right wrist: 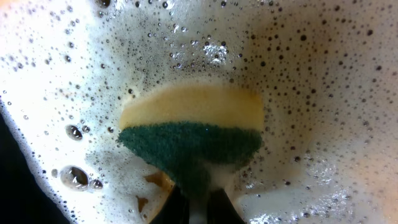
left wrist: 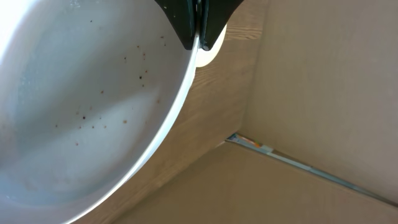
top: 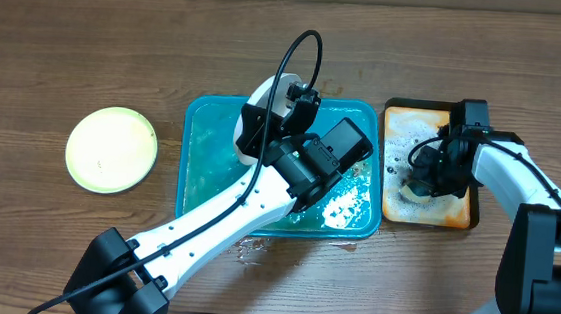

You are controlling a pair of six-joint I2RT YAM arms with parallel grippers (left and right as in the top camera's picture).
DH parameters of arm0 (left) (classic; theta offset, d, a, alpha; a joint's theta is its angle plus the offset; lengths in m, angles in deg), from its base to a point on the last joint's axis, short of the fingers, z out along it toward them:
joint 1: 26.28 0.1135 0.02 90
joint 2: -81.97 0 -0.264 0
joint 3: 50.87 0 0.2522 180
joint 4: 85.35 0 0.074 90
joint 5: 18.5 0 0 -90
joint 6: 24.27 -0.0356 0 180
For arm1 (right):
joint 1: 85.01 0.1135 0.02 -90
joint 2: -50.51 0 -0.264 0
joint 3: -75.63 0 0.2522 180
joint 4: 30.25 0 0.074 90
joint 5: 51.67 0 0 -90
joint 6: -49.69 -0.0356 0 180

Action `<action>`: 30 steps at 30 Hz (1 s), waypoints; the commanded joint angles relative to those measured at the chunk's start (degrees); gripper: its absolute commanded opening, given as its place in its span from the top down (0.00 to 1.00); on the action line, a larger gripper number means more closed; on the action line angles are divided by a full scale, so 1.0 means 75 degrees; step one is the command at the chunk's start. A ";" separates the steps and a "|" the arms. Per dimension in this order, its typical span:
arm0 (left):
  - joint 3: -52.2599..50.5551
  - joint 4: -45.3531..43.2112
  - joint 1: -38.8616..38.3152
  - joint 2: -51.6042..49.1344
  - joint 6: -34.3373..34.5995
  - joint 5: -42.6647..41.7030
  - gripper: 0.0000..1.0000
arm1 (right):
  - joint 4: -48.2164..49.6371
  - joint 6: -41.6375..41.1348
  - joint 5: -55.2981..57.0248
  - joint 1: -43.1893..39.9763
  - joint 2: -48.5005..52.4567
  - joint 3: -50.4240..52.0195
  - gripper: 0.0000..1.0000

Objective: Clean dirty plates on tray and stack at the side
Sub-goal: 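Lift the white plate with the left gripper and carry it left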

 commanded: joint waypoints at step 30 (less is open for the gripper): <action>0.0117 0.1719 0.2393 0.0224 0.2180 -0.5132 0.96 | -0.1102 0.2850 -0.0746 0.0012 -0.0020 -0.1099 0.96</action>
